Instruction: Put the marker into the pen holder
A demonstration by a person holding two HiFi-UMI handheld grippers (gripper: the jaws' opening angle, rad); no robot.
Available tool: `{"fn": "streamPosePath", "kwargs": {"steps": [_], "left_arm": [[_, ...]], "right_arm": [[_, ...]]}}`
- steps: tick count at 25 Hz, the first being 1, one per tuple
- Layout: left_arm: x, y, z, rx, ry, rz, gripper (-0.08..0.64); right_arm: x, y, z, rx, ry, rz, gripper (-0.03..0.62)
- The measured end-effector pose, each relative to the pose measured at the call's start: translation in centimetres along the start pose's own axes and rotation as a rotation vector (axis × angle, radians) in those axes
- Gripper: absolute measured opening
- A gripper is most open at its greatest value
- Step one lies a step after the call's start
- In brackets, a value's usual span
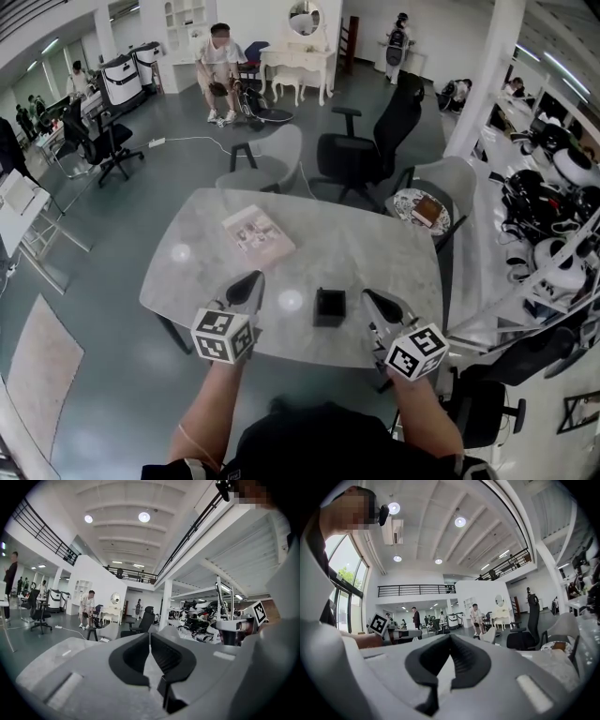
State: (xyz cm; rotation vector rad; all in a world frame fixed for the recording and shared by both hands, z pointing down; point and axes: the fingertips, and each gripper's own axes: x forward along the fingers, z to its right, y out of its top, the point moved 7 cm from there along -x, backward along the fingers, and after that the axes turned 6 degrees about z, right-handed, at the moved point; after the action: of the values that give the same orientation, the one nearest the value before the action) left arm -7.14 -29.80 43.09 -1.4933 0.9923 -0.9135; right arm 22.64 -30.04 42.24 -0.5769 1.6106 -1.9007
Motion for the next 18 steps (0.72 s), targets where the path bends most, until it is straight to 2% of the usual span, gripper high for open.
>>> {"fn": "streamPosePath", "kwargs": {"steps": [18], "left_arm": [[0.8,0.0,2.7,0.009,-0.011,-0.007,0.018]], "right_arm": [[-1.1,0.1,1.2,0.006,0.002,0.002,0.002]]}}
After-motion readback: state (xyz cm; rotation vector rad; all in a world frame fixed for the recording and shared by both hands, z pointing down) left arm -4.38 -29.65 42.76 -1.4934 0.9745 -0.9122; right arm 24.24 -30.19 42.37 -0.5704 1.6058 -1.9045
